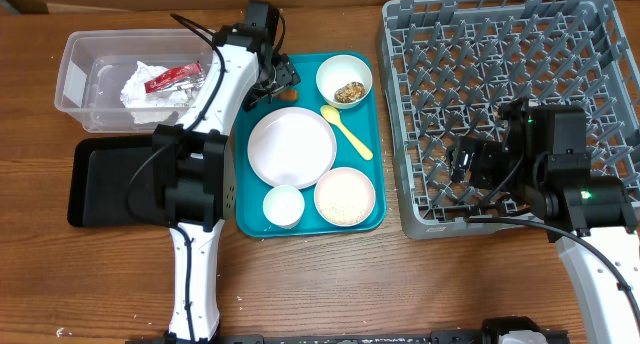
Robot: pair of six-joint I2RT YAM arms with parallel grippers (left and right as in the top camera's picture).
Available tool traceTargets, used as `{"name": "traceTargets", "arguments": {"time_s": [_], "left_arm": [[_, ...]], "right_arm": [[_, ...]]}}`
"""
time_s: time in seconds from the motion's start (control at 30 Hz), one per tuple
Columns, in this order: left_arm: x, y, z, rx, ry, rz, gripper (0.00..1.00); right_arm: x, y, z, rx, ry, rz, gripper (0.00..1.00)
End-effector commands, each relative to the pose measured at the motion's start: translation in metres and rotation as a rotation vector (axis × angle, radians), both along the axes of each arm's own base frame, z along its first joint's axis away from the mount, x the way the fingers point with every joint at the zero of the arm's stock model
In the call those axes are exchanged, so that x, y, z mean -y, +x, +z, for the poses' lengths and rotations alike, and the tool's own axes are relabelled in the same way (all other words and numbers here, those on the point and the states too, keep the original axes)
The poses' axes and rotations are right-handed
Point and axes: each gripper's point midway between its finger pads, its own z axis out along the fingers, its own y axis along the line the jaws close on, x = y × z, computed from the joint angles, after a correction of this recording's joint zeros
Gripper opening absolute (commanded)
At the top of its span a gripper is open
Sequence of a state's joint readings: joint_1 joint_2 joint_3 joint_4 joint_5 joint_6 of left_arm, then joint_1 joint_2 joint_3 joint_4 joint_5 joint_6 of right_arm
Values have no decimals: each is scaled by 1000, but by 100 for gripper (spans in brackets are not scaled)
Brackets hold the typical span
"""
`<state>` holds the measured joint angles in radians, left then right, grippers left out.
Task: Sort waste into correct bins and load items into the dishwasher
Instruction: 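Grasp the carrot on the teal tray with the left gripper, then place the carrot onto the black tray and release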
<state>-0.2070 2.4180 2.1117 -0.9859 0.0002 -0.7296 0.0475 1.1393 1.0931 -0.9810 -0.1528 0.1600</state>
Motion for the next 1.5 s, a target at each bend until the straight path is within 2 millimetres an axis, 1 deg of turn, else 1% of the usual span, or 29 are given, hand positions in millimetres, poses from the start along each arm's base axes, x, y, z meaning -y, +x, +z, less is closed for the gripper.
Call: {"name": "traceTargets", "arguments": {"time_s": [0.0, 0.07, 0.23, 0.33, 0.37, 0.4, 0.47, 0.5, 0.57, 0.63, 0.7, 0.77, 0.8, 0.87, 0.93, 0.97, 1.0, 1.03, 1.07, 1.1, 1.13, 1.17, 1.2, 1.23, 1.3, 1.37, 1.47], "left_arm": [[-4, 4, -7, 1, -6, 43, 84], [-4, 5, -14, -2, -2, 41, 79], [-4, 4, -38, -32, 7, 33, 60], [-4, 3, -46, -46, 10, 33, 41], [-4, 3, -46, -47, 10, 32, 34], [-4, 3, -46, -44, 11, 22, 24], [0, 5, -42, -36, -1, -13, 11], [3, 6, -39, -29, -14, -37, 6], [9, 11, -29, -6, -38, -100, 4], [15, 19, -13, 27, -70, -147, 4], [19, 31, 12, 77, -91, -170, 4], [23, 42, 45, 139, -104, -207, 4], [24, 46, 69, 180, -99, -234, 4], [23, 48, 107, 235, -78, -280, 4], [14, 39, 150, 278, -24, -300, 4], [7, 32, 167, 286, 2, -297, 4], [-2, 20, 184, 287, 31, -284, 4], [-9, 10, 196, 283, 51, -273, 4], [-18, -5, 208, 271, 73, -259, 4], [-29, -17, 219, 266, 99, -243, 4], [-29, -21, 226, 275, 106, -302, 4], [-24, -26, 233, 286, 82, -373, 4], [-22, -32, 243, 299, 55, -384, 4], [-22, -37, 250, 306, 43, -398, 4], [-24, -52, 264, 306, 27, -425, 4], [-32, -68, 269, 274, 39, -411, 4], [-59, -100, 262, 166, 119, -337, 4]], "right_arm": [[-2, 4, 12, 33, 5, 11, 100], [-2, 4, 12, 33, 5, 11, 100], [-2, 4, 12, 33, 5, 11, 100], [-2, 4, 12, 33, 5, 11, 100], [-2, 4, 12, 33, 5, 11, 100], [-2, 4, 12, 33, 5, 11, 100], [-2, 4, 12, 33, 5, 11, 100], [-2, 4, 12, 35, 5, 11, 100], [-2, 5, 12, 37, 5, 11, 100], [-2, 5, 13, 39, 5, 11, 100], [-3, 5, 13, 40, 5, 11, 100], [-2, 5, 13, 39, 5, 11, 100], [-2, 5, 12, 37, 5, 11, 100], [-2, 4, 12, 34, 5, 11, 100], [-2, 3, 11, 30, 4, 11, 100], [-2, 3, 11, 28, 5, 11, 100], [-2, 3, 11, 28, 5, 11, 100], [-2, 3, 11, 28, 5, 11, 100], [-2, 3, 11, 29, 5, 11, 100], [-2, 3, 11, 29, 5, 11, 100], [-2, 3, 11, 30, 5, 11, 100], [-2, 4, 12, 31, 5, 11, 100], [-2, 4, 12, 32, 5, 11, 100], [-2, 4, 12, 32, 5, 11, 100], [-2, 3, 11, 28, 5, 11, 100], [-2, 2, 10, 20, 4, 11, 100], [-2, 1, 9, 16, 4, 11, 100]]}}
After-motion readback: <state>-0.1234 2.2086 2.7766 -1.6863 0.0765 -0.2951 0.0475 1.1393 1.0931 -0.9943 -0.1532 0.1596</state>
